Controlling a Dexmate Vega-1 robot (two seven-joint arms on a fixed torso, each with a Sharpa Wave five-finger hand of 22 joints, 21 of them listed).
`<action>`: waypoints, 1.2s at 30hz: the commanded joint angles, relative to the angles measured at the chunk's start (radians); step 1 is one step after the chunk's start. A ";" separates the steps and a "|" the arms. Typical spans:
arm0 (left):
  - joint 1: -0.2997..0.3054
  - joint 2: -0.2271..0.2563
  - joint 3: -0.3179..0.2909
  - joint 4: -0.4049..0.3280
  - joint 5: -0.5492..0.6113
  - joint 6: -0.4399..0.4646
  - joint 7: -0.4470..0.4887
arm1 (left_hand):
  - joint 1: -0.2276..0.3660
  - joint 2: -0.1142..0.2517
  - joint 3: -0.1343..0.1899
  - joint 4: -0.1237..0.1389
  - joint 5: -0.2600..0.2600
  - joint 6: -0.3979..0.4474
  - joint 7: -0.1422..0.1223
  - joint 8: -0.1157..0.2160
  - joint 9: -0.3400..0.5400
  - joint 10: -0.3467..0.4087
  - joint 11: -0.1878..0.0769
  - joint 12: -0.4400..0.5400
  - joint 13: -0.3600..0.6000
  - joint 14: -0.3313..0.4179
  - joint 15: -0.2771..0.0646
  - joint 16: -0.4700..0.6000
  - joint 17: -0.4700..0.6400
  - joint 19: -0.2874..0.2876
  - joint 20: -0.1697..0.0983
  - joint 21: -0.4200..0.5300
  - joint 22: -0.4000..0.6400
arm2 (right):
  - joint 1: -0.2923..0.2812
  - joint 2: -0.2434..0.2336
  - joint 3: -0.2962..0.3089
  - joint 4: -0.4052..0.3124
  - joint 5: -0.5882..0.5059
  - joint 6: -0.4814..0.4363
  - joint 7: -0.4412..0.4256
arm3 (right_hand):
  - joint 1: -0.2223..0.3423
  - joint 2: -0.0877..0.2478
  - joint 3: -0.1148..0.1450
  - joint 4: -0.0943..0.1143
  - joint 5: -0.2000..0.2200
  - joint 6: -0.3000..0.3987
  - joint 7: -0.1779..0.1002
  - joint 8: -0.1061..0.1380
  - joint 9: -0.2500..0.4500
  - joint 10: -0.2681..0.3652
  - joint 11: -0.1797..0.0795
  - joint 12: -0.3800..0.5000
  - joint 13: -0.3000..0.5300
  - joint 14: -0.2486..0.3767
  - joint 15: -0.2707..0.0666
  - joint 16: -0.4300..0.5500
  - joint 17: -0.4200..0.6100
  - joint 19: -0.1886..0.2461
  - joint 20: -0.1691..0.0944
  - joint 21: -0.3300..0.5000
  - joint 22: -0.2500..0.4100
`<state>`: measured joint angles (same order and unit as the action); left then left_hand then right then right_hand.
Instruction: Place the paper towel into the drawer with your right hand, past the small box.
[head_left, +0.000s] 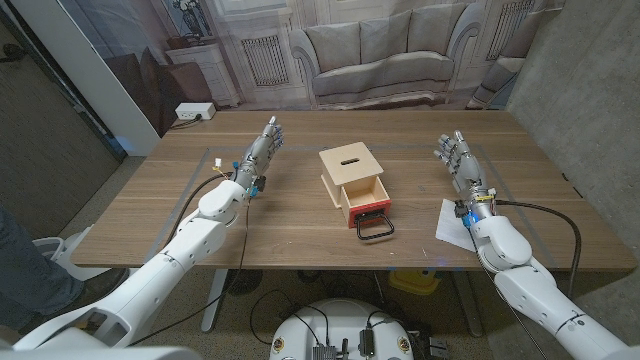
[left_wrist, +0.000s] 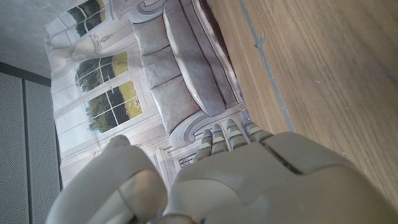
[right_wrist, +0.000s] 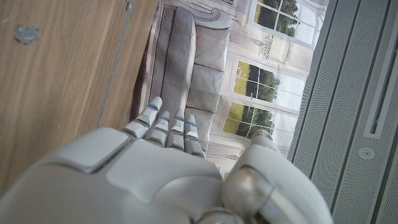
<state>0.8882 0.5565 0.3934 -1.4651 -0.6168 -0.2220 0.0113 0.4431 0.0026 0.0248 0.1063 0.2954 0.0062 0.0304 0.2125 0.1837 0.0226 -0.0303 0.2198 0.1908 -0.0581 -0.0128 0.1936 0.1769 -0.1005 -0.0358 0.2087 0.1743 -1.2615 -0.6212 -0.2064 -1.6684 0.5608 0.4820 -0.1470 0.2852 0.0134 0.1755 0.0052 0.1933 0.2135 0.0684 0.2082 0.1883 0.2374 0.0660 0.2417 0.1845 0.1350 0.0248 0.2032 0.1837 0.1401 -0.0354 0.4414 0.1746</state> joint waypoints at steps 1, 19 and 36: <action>-0.004 -0.003 0.009 -0.004 0.005 0.006 -0.002 | 0.009 0.001 -0.001 -0.006 0.003 0.011 0.004 0.007 0.004 0.009 -0.002 0.006 -0.001 0.005 -0.002 0.004 0.003 0.002 0.001 0.003 0.004 | -0.063 -0.017 0.034 -0.050 -0.017 0.007 -0.019 | 0.007 0.001 0.001 -0.003 0.000 0.009 0.002 0.004 0.002 0.010 0.004 0.003 0.002 0.011 -0.002 0.004 0.003 0.013 -0.026 -0.001 0.001; -0.007 -0.012 0.016 -0.014 0.014 0.010 0.012 | 0.017 0.004 -0.001 -0.010 0.001 0.017 0.005 0.006 0.004 0.016 0.000 0.005 -0.001 0.012 -0.002 0.004 0.003 0.007 -0.002 0.003 0.005 | -0.133 -0.025 0.085 -0.073 -0.027 0.020 -0.026 | 0.010 0.003 0.002 -0.007 0.000 0.018 -0.002 0.004 0.002 0.014 0.004 0.001 0.002 0.016 -0.005 0.002 0.003 0.020 -0.025 -0.007 0.001; -0.033 -0.042 0.040 -0.008 0.034 0.028 0.035 | 0.023 0.007 -0.001 -0.013 0.000 0.023 0.005 0.006 0.005 0.021 -0.002 0.004 -0.001 0.018 -0.004 0.003 0.003 0.011 -0.002 0.002 0.005 | -0.156 -0.051 0.120 -0.045 -0.030 0.030 0.015 | 0.013 0.005 0.001 -0.010 -0.001 0.030 -0.010 0.006 0.002 0.023 -0.001 0.002 0.003 0.026 -0.014 0.002 0.003 0.033 -0.026 -0.011 0.002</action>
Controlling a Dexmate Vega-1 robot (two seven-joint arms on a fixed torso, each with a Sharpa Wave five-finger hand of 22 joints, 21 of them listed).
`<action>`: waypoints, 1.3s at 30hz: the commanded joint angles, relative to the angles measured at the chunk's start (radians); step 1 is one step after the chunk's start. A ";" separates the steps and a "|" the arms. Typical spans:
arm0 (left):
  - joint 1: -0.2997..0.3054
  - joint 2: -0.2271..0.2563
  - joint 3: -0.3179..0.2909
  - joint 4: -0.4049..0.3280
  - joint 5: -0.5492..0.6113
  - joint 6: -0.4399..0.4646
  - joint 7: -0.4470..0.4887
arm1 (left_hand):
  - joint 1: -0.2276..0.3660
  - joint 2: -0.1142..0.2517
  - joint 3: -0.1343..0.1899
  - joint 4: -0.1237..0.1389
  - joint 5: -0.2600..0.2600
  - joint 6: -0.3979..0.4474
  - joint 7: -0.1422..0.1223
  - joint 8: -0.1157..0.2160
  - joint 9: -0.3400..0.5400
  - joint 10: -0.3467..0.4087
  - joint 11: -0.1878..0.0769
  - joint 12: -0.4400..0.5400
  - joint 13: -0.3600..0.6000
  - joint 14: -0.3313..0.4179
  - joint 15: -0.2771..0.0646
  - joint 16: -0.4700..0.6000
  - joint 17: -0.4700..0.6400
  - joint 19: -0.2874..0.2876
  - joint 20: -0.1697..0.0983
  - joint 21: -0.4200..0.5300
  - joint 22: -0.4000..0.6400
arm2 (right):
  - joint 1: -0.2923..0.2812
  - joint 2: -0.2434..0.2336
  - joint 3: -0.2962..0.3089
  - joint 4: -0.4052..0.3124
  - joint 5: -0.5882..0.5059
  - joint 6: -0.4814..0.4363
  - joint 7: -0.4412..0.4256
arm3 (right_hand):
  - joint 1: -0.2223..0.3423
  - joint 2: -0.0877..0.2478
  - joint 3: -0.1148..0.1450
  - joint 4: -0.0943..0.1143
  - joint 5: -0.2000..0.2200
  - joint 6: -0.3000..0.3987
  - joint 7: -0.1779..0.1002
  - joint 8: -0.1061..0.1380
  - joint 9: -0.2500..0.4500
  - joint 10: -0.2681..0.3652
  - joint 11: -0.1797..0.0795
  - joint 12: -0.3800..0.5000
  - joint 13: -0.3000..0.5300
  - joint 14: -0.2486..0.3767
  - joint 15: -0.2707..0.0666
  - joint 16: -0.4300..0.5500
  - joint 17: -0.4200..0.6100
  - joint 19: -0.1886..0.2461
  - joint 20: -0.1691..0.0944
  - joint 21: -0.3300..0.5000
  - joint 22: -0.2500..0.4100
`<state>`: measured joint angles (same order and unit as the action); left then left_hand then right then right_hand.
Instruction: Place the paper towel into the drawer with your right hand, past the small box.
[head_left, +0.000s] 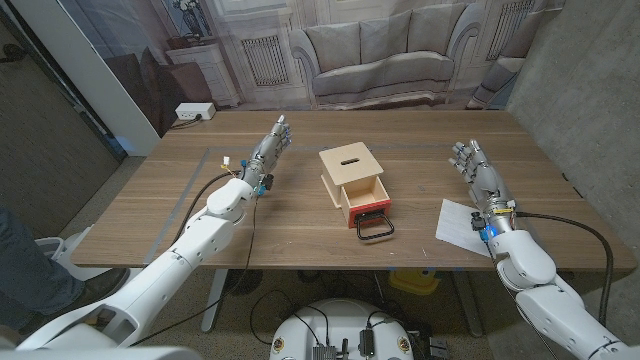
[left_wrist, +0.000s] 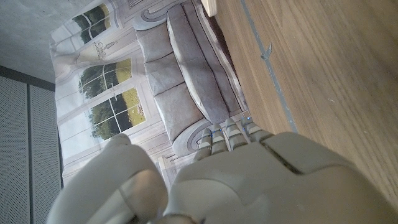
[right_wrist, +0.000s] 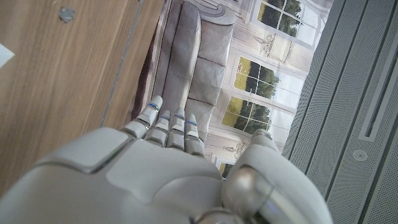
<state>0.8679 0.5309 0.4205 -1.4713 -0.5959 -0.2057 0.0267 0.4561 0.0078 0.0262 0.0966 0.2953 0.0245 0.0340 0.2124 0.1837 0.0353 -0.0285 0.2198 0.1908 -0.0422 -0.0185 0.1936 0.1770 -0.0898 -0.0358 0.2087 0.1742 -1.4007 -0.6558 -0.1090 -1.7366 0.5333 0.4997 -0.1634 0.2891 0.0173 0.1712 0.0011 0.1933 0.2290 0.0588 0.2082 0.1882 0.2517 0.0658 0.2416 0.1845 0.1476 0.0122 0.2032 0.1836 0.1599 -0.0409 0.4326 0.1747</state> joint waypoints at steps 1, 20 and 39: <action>-0.013 -0.017 0.013 -0.004 0.014 0.014 0.022 | 0.010 0.002 -0.003 -0.003 -0.001 0.006 0.002 0.006 0.005 0.009 -0.007 0.004 -0.001 0.003 0.002 0.003 0.003 0.001 -0.002 0.002 0.005 | -0.014 -0.012 0.022 0.032 0.002 0.021 0.037 | 0.010 0.001 0.006 -0.007 -0.001 0.016 -0.001 0.006 0.003 0.011 -0.002 0.003 0.003 0.014 -0.001 0.002 0.003 0.015 -0.021 -0.003 0.002; 0.012 -0.019 0.014 -0.042 0.026 0.019 0.062 | 0.015 0.004 -0.004 -0.006 -0.003 0.011 0.000 0.004 0.005 0.015 -0.004 0.003 -0.001 0.007 0.002 0.002 0.004 0.007 -0.002 0.002 0.005 | -0.045 -0.038 0.052 0.056 -0.070 0.060 0.040 | 0.014 0.000 0.004 -0.013 0.001 0.037 -0.015 0.009 0.003 0.030 -0.014 0.006 0.003 0.033 -0.024 0.004 0.003 0.036 -0.031 -0.008 0.002; 0.045 -0.022 -0.001 -0.058 0.036 -0.021 0.088 | 0.022 0.009 -0.006 -0.009 -0.005 0.026 -0.003 0.005 0.005 0.030 -0.011 0.004 -0.001 0.024 -0.002 0.004 0.004 0.018 -0.001 0.003 0.005 | -0.110 -0.053 0.089 -0.001 -0.232 0.009 -0.049 | 0.011 -0.008 -0.003 -0.017 0.006 0.056 -0.030 0.010 0.004 0.047 -0.030 0.007 0.003 0.045 -0.040 0.002 0.003 0.056 -0.041 -0.016 0.002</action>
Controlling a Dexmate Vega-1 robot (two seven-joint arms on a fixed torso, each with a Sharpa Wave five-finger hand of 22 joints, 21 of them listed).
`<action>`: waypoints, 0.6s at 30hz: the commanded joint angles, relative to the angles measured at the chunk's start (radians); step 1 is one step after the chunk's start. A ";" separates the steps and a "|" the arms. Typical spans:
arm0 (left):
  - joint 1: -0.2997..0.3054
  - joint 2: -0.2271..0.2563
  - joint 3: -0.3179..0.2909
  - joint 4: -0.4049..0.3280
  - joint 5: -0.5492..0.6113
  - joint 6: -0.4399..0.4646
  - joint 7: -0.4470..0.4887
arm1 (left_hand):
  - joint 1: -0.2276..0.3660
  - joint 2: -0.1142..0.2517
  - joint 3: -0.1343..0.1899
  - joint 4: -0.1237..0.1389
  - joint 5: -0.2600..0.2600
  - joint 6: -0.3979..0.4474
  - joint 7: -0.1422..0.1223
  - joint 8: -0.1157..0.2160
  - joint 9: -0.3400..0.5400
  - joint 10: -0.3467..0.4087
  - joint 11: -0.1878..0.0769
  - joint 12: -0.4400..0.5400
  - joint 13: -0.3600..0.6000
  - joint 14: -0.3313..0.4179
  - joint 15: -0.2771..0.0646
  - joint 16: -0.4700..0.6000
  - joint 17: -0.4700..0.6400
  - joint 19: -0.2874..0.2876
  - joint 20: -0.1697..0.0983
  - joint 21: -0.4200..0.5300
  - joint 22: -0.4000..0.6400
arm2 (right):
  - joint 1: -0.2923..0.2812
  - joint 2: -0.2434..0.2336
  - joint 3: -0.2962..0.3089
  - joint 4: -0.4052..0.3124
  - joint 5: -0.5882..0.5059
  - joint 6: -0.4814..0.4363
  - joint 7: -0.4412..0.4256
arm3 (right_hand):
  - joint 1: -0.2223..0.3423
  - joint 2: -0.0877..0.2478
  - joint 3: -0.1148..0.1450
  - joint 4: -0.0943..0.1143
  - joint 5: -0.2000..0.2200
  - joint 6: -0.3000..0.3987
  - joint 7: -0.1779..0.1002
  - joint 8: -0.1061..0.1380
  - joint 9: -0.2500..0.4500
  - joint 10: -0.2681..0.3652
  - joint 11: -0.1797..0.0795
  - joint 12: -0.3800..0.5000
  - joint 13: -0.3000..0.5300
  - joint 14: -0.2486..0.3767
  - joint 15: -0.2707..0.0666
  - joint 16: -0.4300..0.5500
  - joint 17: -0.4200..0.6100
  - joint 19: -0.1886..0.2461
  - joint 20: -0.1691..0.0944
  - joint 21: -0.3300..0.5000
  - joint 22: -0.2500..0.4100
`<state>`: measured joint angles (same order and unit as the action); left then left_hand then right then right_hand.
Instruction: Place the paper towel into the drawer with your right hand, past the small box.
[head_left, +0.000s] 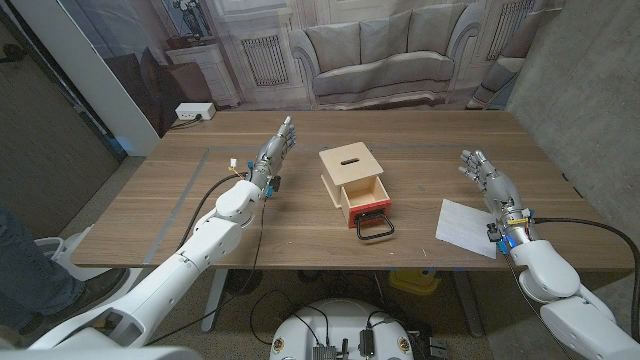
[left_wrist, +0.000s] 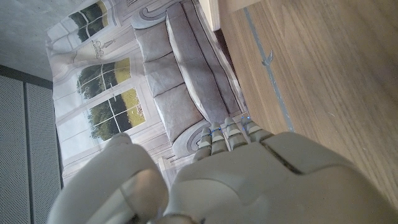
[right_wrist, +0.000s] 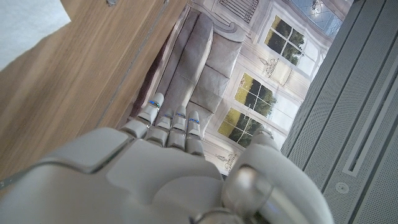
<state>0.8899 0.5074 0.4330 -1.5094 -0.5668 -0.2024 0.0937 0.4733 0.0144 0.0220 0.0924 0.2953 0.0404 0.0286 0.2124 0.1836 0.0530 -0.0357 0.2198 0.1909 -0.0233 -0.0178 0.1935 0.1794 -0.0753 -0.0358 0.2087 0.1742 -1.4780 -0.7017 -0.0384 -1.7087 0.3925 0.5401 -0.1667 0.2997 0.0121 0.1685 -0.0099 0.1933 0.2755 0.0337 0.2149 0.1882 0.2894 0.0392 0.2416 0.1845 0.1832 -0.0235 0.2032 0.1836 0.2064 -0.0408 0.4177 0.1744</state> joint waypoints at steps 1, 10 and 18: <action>0.025 0.003 -0.014 -0.023 0.008 -0.023 0.024 | 0.005 0.002 -0.001 -0.005 -0.005 0.011 0.003 0.005 0.005 0.012 -0.004 0.004 -0.001 0.006 -0.003 0.004 0.001 0.004 -0.001 0.003 0.005 | -0.035 -0.007 0.019 -0.031 -0.096 -0.032 -0.048 | 0.001 -0.003 -0.001 -0.006 0.006 0.012 -0.006 0.003 0.004 0.010 -0.004 0.007 0.003 0.012 -0.008 0.003 0.003 0.011 -0.042 -0.001 0.002; 0.039 0.006 -0.022 -0.037 0.007 -0.031 0.033 | 0.008 0.004 -0.001 -0.006 -0.005 0.016 0.000 0.006 0.005 0.015 -0.002 0.003 -0.001 0.008 -0.004 0.003 0.001 0.009 -0.008 0.003 0.005 | -0.048 -0.002 0.020 -0.035 -0.116 -0.035 -0.052 | 0.003 -0.004 -0.002 -0.009 0.009 0.022 -0.013 0.004 0.004 0.023 -0.010 0.009 0.003 0.022 -0.017 0.004 0.003 0.024 -0.047 -0.004 0.002; 0.041 -0.002 -0.027 -0.024 0.006 -0.051 0.034 | 0.012 0.007 -0.002 -0.008 -0.006 0.023 0.001 0.006 0.006 0.020 -0.001 0.003 0.000 0.012 -0.003 0.002 0.001 0.013 -0.022 0.003 0.005 | -0.078 0.006 0.037 -0.068 -0.216 -0.064 -0.119 | 0.013 -0.004 -0.001 -0.017 0.015 0.047 -0.025 0.009 0.004 0.049 -0.016 0.016 0.003 0.048 -0.028 0.007 0.001 0.052 -0.057 -0.004 0.002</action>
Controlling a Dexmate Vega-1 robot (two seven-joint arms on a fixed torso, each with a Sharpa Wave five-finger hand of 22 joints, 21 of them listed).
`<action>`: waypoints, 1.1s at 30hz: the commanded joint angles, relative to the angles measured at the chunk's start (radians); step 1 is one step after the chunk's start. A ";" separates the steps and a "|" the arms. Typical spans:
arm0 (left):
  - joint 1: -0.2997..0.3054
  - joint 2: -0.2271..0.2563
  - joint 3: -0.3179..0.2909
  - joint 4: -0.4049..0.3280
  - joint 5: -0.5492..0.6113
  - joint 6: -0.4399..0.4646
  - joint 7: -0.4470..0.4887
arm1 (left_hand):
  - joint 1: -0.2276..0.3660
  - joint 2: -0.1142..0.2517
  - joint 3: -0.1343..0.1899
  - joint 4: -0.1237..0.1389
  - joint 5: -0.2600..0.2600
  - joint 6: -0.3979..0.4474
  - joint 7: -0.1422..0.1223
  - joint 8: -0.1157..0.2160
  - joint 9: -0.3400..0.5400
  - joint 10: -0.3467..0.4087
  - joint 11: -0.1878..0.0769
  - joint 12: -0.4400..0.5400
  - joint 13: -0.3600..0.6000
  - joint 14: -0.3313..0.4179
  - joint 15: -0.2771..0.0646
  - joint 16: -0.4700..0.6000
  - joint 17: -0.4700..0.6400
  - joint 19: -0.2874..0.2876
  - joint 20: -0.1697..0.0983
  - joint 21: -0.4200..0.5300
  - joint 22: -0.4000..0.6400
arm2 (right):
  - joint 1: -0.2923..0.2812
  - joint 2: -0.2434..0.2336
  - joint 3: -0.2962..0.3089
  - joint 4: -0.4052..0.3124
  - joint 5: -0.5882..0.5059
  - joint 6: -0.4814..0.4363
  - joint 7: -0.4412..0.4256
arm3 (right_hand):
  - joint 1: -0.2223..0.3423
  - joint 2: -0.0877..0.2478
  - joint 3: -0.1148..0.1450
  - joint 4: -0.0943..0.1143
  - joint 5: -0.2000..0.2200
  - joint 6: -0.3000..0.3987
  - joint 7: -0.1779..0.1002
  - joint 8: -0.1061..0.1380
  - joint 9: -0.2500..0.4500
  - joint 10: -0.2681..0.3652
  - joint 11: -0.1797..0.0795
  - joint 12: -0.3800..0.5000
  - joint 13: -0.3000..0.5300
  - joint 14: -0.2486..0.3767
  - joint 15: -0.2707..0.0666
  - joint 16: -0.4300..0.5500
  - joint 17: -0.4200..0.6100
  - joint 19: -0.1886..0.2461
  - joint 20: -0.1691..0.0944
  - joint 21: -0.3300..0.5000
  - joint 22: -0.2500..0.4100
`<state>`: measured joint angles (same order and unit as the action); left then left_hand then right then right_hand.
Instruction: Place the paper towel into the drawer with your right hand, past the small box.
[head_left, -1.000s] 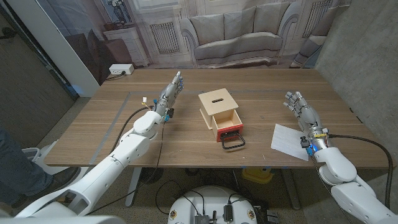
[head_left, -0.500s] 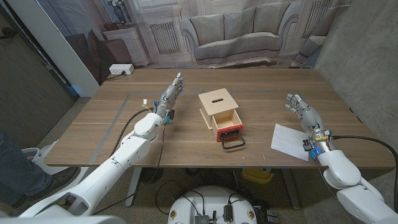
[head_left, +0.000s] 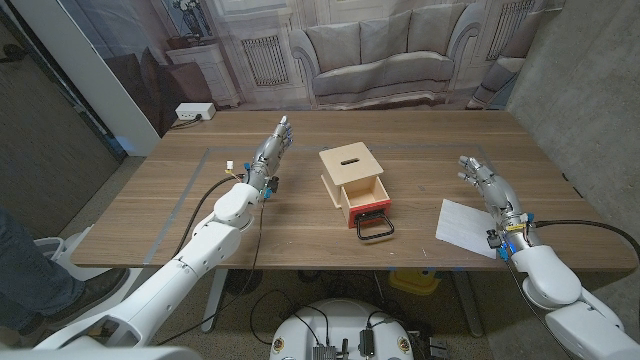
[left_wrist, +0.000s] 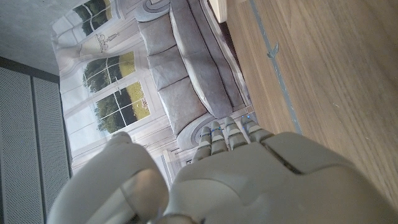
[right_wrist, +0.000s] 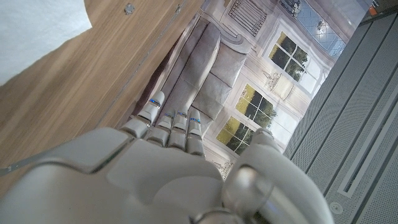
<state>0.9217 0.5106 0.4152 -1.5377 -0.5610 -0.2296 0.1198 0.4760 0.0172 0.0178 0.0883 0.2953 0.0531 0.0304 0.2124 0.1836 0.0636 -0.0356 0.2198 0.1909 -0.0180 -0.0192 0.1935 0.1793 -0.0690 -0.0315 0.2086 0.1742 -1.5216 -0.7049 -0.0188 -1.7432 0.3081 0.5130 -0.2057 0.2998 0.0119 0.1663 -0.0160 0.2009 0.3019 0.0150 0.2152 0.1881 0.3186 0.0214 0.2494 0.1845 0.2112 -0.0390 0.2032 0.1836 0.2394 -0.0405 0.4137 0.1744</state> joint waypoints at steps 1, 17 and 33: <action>0.010 -0.007 -0.011 0.007 -0.001 -0.029 0.007 | 0.009 0.004 0.002 -0.004 -0.006 0.012 0.001 0.006 0.006 0.009 0.001 0.002 0.000 0.007 -0.001 0.002 0.002 0.008 -0.029 0.003 0.005 | -0.034 0.014 0.018 -0.032 -0.139 -0.034 -0.086 | 0.014 -0.004 0.002 -0.012 0.007 0.022 -0.007 0.009 0.004 0.020 0.000 0.008 0.003 0.021 -0.014 0.007 0.001 0.021 -0.058 0.000 0.002; -0.011 -0.012 -0.011 0.041 -0.009 -0.036 -0.018 | 0.014 0.007 0.001 -0.006 -0.007 0.016 -0.001 0.005 0.006 0.013 -0.001 0.001 0.000 0.010 -0.003 0.001 0.002 0.009 -0.027 0.000 0.004 | -0.056 0.037 0.034 -0.066 -0.271 -0.081 -0.165 | 0.021 -0.008 0.000 -0.019 0.012 0.028 -0.023 0.006 0.005 0.032 -0.009 0.008 0.003 0.036 -0.027 0.007 0.001 0.038 -0.063 -0.004 0.002; -0.041 -0.031 -0.001 0.096 -0.017 -0.054 -0.052 | 0.016 0.008 -0.001 -0.007 -0.008 0.020 -0.002 0.003 0.006 0.013 0.000 -0.002 0.000 0.011 -0.004 -0.001 0.002 0.008 -0.022 -0.002 0.004 | -0.105 0.036 0.055 -0.144 -0.404 -0.193 -0.229 | 0.026 -0.001 0.003 -0.023 0.018 0.036 -0.028 0.005 0.005 0.045 -0.017 0.009 0.003 0.054 -0.036 0.008 0.002 0.058 -0.072 -0.007 0.002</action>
<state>0.9051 0.4955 0.4049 -1.4887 -0.5721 -0.2712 0.0886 0.4836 0.0248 0.0179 0.0884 0.2873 0.0634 0.0305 0.2124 0.1836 0.0727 -0.0373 0.2198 0.1909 -0.0117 -0.0236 0.1935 0.1792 -0.0648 -0.0359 0.2087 0.1741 -1.5938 -0.6672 0.0212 -1.8315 0.0294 0.4217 -0.3750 0.3207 0.0068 0.1675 -0.0336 0.2118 0.3332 -0.0095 0.2185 0.1881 0.3555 0.0053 0.2493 0.1845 0.2569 -0.0397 0.2071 0.1841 0.2886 -0.0408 0.4101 0.1743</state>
